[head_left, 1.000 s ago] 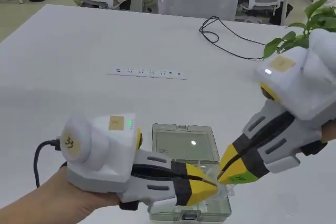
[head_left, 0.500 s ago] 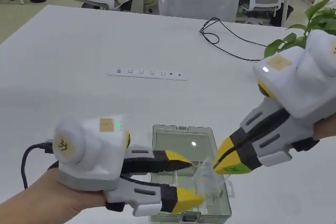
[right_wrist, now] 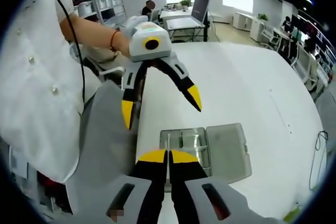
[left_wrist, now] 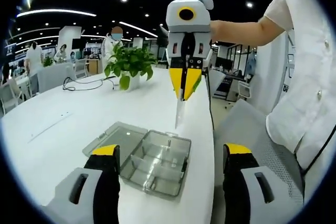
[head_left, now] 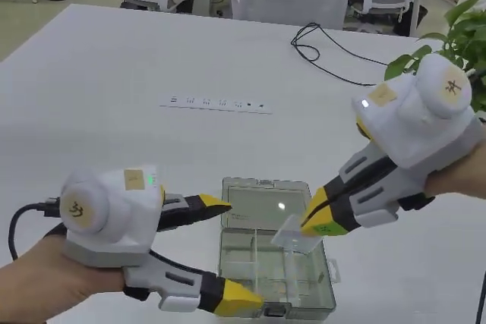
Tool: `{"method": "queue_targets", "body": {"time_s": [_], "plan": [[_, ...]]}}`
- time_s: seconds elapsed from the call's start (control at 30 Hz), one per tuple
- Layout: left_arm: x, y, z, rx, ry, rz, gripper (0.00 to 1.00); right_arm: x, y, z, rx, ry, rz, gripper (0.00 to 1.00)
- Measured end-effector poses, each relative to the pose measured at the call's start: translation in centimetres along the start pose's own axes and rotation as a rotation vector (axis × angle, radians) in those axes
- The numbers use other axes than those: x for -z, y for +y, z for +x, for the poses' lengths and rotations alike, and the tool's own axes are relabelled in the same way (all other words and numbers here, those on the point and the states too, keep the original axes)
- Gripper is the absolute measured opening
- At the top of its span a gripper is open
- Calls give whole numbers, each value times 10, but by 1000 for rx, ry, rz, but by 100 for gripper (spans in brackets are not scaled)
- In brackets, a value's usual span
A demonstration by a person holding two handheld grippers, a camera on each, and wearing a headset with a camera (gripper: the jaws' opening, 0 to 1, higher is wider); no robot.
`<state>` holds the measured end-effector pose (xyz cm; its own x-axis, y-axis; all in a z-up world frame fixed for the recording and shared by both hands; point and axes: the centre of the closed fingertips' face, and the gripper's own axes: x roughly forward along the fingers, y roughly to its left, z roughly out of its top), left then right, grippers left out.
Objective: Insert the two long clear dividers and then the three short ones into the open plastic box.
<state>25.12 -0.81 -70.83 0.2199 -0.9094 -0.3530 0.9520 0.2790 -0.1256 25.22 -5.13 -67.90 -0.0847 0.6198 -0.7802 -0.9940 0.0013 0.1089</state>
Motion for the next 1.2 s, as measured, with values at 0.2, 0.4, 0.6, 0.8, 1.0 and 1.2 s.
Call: {"method": "queue_targets", "body": {"time_s": [0.2, 0.4, 0.6, 0.8, 1.0, 1.2], "plan": [[14, 4, -1, -14, 24, -13, 95, 14, -15, 18, 16, 35, -4, 3], [26, 4, -1, -13, 51, -21, 100, 24, -22, 32, 14, 52, -5, 3], [30, 6, -3, -21, 57, -35, 100, 34, -29, 44, 13, 61, 14, 3], [30, 6, -3, -24, 53, -44, 100, 44, -34, 52, 19, 66, 28, 3], [31, 5, -3, -25, 50, -49, 100, 48, -35, 56, 21, 69, 26, 3], [32, 4, -2, -25, 49, -53, 100, 51, -36, 58, 24, 78, 24, 3]]}}
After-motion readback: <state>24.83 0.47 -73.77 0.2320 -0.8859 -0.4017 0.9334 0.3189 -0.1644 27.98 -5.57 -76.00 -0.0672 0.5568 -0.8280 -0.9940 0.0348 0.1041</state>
